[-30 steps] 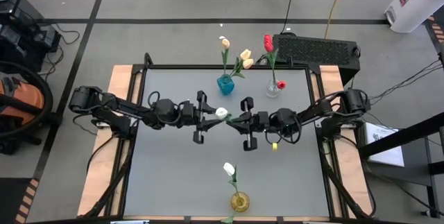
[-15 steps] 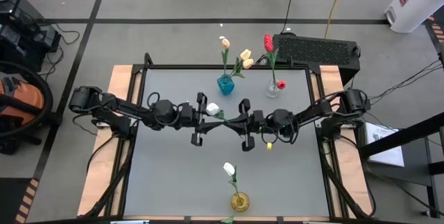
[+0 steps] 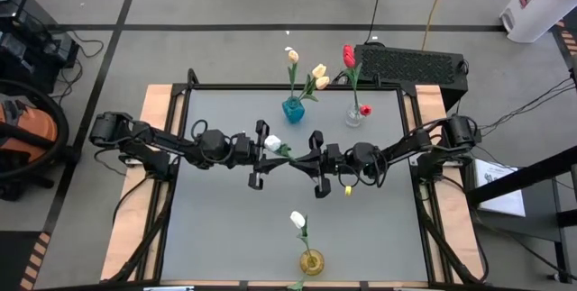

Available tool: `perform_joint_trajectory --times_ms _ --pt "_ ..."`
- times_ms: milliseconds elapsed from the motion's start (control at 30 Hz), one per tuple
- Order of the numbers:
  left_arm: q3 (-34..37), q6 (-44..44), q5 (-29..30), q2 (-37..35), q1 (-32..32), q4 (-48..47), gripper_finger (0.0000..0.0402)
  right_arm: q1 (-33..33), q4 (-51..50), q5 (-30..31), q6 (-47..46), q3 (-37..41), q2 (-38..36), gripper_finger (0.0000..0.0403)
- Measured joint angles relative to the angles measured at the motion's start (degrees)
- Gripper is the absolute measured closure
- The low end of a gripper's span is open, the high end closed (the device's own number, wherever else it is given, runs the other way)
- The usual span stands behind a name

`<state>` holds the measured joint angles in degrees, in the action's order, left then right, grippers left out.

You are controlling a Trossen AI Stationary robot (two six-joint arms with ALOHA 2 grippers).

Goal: Sort flowers into vase by color
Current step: Put the white flower into the yellow vase

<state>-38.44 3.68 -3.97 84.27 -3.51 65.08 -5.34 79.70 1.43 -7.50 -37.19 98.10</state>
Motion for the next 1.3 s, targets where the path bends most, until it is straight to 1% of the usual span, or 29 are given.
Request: perform_joint_trajectory --times_ms 200,300,433,600,667,1033,1133,1300 --pt "0.0 0.0 0.0 0.0 0.0 0.0 0.0267 0.0 -1.6 0.0 0.3 0.0 0.0 0.0403" --pt "0.0 -0.2 0.0 0.0 0.0 0.0 0.0278 0.0 -2.6 0.0 0.3 0.0 0.0 0.0403" --pt "0.0 -0.3 0.0 0.0 0.0 0.0 0.0314 0.0 -2.4 0.0 -0.2 0.0 0.0 0.0403" --pt "0.0 -0.2 0.0 0.0 0.0 0.0 0.0378 0.0 -2.3 0.0 0.1 0.0 0.0 0.0403" --pt "0.0 0.0 0.0 0.0 0.0 0.0 0.0390 0.0 -1.9 0.0 0.1 0.0 0.0 0.0403" --pt "0.0 0.2 0.0 -0.1 0.0 -1.2 0.0391 0.0 -2.3 0.0 -0.5 0.1 0.0 0.0401" --pt "0.0 0.1 -0.2 -0.1 0.0 -1.5 0.0392 0.0 -2.4 0.0 -0.4 0.1 0.0 0.0393" --pt "0.1 0.0 -0.5 0.0 -0.1 -3.7 0.0392 0.0 -2.3 0.0 -0.7 0.1 0.0 0.0367"
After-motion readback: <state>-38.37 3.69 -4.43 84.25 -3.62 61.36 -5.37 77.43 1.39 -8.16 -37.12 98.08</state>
